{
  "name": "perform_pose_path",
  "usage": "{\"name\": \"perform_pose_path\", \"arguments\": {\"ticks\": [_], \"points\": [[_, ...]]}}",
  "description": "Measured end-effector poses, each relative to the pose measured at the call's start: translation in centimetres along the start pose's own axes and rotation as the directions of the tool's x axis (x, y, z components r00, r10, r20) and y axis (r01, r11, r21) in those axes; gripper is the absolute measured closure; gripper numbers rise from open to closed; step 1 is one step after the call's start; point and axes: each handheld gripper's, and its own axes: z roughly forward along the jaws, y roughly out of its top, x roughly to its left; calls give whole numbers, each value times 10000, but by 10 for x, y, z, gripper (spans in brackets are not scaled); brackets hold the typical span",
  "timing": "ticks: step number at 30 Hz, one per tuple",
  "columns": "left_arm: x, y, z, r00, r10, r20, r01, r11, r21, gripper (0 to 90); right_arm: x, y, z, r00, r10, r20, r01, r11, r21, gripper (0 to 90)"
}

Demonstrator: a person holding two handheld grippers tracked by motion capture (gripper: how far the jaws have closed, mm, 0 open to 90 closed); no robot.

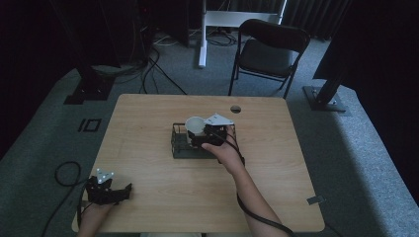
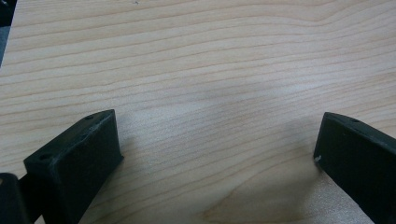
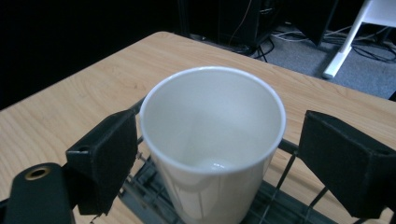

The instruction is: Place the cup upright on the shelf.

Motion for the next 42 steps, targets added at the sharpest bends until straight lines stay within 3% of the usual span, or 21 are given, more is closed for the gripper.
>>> {"name": "perform_pose_path", "arguments": {"ticks": [8,22,36,42], "points": [[0,0,0,10000,2,0,-2,10000,0,7,1,-4,-12,9992,-406,42,406,9992,-16,118],[0,0,0,10000,5,-1,-5,10000,5,7,-8,-16,-37,9993,-375,77,376,9992,-148,118],[0,0,0,10000,1,2,-1,10000,-2,7,-29,-30,-64,9976,-337,603,354,9990,-263,118],[0,0,0,10000,6,1,-6,10000,2,7,-39,-39,-75,9968,-99,789,122,9995,-291,118]]}}
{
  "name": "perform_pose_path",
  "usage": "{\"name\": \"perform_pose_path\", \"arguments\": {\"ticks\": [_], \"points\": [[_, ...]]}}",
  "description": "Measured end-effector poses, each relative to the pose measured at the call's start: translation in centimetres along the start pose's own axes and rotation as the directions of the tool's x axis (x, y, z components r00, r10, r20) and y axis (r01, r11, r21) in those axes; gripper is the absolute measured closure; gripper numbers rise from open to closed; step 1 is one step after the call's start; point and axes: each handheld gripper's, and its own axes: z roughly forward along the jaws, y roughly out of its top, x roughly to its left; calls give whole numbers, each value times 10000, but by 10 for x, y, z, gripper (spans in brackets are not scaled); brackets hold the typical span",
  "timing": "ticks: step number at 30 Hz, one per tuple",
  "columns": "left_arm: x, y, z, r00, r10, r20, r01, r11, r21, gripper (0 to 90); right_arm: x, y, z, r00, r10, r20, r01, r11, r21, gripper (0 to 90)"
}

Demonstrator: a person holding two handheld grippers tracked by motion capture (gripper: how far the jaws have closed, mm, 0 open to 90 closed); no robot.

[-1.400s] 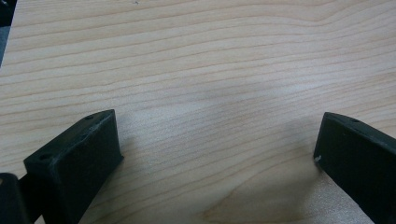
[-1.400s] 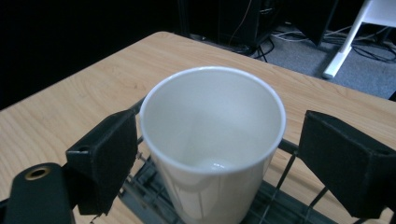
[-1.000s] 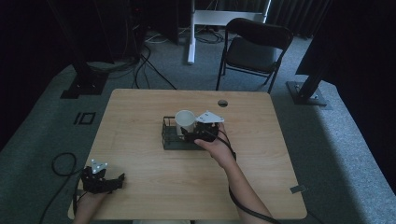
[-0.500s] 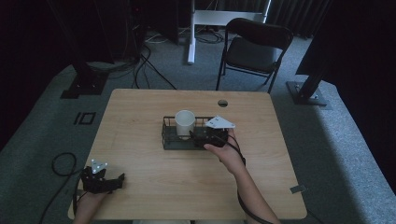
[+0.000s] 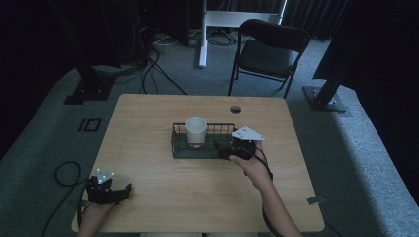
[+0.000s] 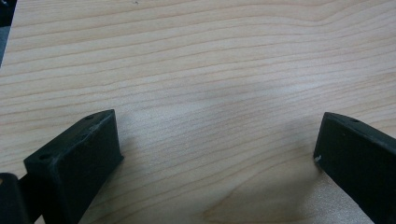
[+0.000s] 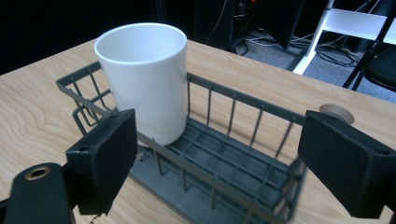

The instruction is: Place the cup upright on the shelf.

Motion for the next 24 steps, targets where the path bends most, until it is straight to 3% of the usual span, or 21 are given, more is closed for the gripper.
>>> {"name": "perform_pose_path", "arguments": {"ticks": [12,24], "points": [[0,0,0,10000,-5,3,5,10000,-4,7,-17,-20,-14,9993,299,212,-300,9995,42,118],[0,0,0,10000,2,-1,-2,10000,1,7,-33,-52,-25,9977,543,414,-552,9983,199,118]]}}
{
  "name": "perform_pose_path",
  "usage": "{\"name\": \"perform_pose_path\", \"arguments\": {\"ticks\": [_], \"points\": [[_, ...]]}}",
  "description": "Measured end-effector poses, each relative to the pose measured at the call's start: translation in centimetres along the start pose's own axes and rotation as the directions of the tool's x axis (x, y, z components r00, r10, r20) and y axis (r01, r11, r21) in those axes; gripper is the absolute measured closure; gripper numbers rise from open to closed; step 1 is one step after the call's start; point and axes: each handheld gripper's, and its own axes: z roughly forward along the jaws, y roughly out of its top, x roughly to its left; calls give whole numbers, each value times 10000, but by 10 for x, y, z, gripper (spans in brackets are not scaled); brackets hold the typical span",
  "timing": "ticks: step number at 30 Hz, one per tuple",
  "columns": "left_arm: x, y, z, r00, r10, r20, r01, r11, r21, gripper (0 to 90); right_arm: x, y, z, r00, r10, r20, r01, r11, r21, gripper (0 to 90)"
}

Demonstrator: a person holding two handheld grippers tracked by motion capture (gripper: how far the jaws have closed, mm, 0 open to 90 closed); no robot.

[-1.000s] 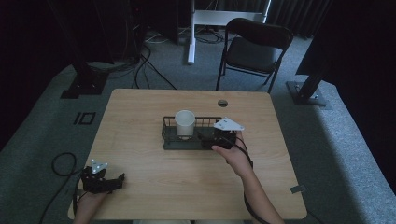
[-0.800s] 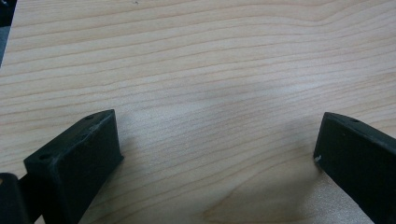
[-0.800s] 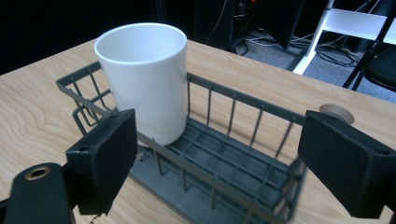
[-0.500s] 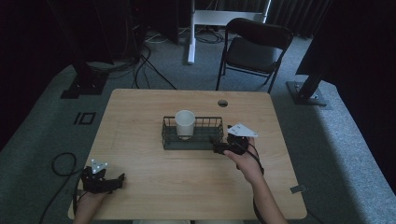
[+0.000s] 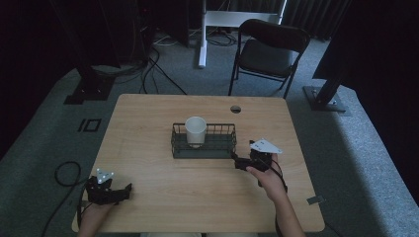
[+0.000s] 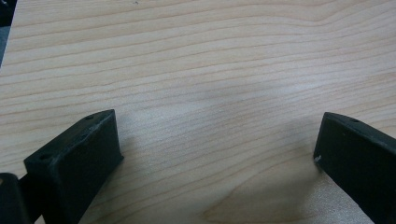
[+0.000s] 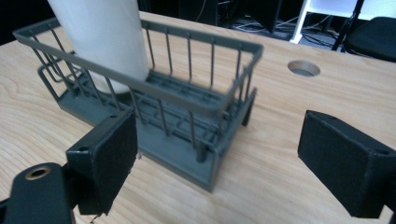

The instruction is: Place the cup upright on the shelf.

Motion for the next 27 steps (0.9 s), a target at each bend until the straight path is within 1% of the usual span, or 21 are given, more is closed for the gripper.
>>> {"name": "perform_pose_path", "arguments": {"ticks": [5,7,10,15,17,19,20,22,24,25,26,27], "points": [[0,0,0,10000,-6,3,6,10000,-6,7,-9,-15,-3,9998,-4,175,-1,9997,249,119],[0,0,0,10000,-5,2,5,10000,-2,7,-13,-20,-4,9997,131,227,-139,9992,368,118],[0,0,0,10000,-7,-3,7,10000,-11,7,-19,-27,-6,9985,291,472,-318,9979,560,118],[0,0,0,10000,2,-4,-2,10000,-3,7,-28,-37,-10,9964,575,623,-618,9957,691,119],[0,0,0,10000,2,-4,-2,10000,-3,7,-30,-39,-10,9955,636,698,-685,9952,704,119],[0,0,0,10000,5,-4,-5,10000,-2,7,-36,-43,-12,9953,546,795,-615,9942,879,134],[0,0,0,10000,5,-3,-5,10000,0,7,-38,-45,-13,9951,570,803,-651,9926,1025,128],[0,0,0,10000,0,-4,0,10000,-7,7,-43,-50,-14,9928,848,849,-952,9873,1269,130],[0,0,0,10000,4,-5,-4,10000,-3,7,-47,-54,-14,9926,820,892,-952,9832,1559,131],[0,0,0,10000,4,-5,-4,10000,-3,7,-47,-54,-14,9926,820,892,-952,9832,1559,131],[0,0,0,10000,5,-4,-5,10000,-3,7,-51,-59,-16,9935,655,929,-820,9790,1868,131],[0,0,0,10000,5,-4,-5,10000,-3,7,-51,-59,-16,9935,655,929,-820,9790,1868,131]]}}
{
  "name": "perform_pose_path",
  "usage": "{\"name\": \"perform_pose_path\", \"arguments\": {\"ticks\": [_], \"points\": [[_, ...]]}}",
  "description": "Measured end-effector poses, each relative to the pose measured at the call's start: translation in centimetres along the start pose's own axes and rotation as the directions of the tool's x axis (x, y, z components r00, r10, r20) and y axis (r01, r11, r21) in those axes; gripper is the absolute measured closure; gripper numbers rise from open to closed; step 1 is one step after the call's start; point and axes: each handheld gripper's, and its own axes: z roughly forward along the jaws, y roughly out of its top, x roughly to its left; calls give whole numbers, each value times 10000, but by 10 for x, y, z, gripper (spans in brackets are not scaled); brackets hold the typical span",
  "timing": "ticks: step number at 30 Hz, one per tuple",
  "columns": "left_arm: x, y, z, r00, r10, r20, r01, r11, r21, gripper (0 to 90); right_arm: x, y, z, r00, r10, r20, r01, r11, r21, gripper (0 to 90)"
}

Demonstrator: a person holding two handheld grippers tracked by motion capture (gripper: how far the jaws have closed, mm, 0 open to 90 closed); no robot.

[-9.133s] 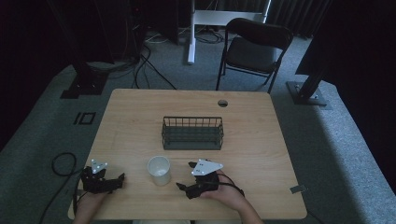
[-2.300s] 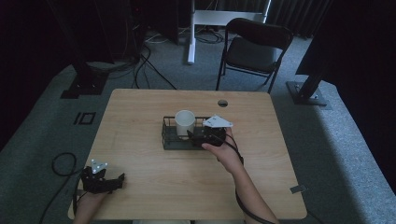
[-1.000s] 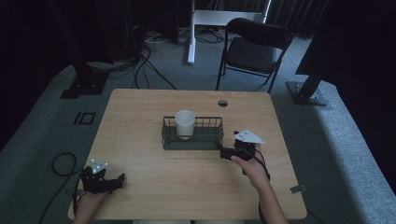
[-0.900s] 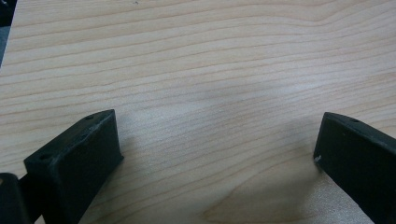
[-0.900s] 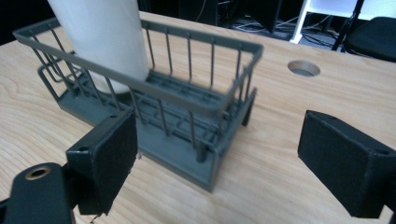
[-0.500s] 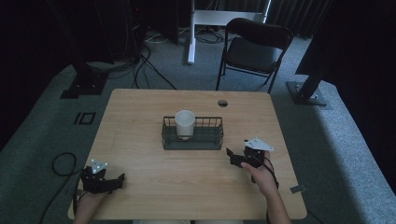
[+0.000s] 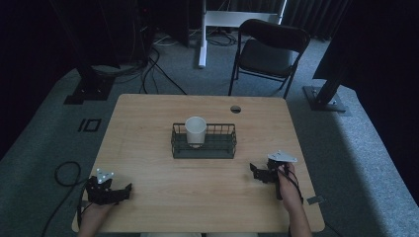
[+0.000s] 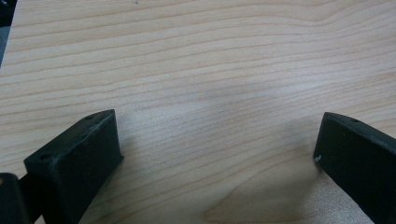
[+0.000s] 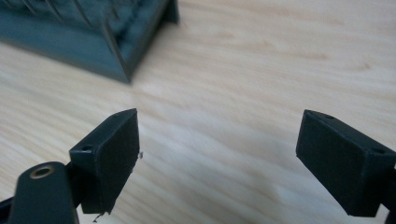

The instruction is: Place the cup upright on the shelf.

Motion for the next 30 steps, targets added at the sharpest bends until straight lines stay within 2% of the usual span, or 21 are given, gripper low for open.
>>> {"name": "perform_pose_path", "arguments": {"ticks": [1,4,7,13,16,17,21,22,24,30], "points": [[0,0,0,10000,-5,0,5,10000,-3,7,-4,-4,-1,9999,58,159,-60,9999,157,131],[0,0,0,10000,-5,2,5,10000,-4,7,-9,-7,-1,9994,250,222,-257,9991,323,131],[0,0,0,10000,-5,2,5,10000,-4,7,-15,-12,-3,9988,184,446,-211,9980,598,131],[0,0,0,10000,-2,1,2,10000,1,7,-22,-17,-6,9988,-87,485,40,9954,954,131],[0,0,0,10000,-4,2,4,10000,-3,7,-25,-20,-9,9995,-157,276,128,9948,1015,129],[0,0,0,10000,-6,2,6,10000,-2,7,-26,-21,-11,9985,-528,160,507,9926,1104,129],[0,0,0,10000,-1,3,1,10000,3,7,-25,-24,-11,9960,-895,47,881,9873,1320,124],[0,0,0,10000,-2,0,2,10000,-2,7,-26,-25,-12,9965,-817,-186,834,9879,1307,125],[0,0,0,10000,-6,1,6,10000,-4,7,-27,-26,-12,9961,-811,-351,850,9879,1297,125],[0,0,0,10000,-7,1,7,10000,-6,7,-29,-29,-14,9906,-1122,-788,1206,9863,1123,124]]}}
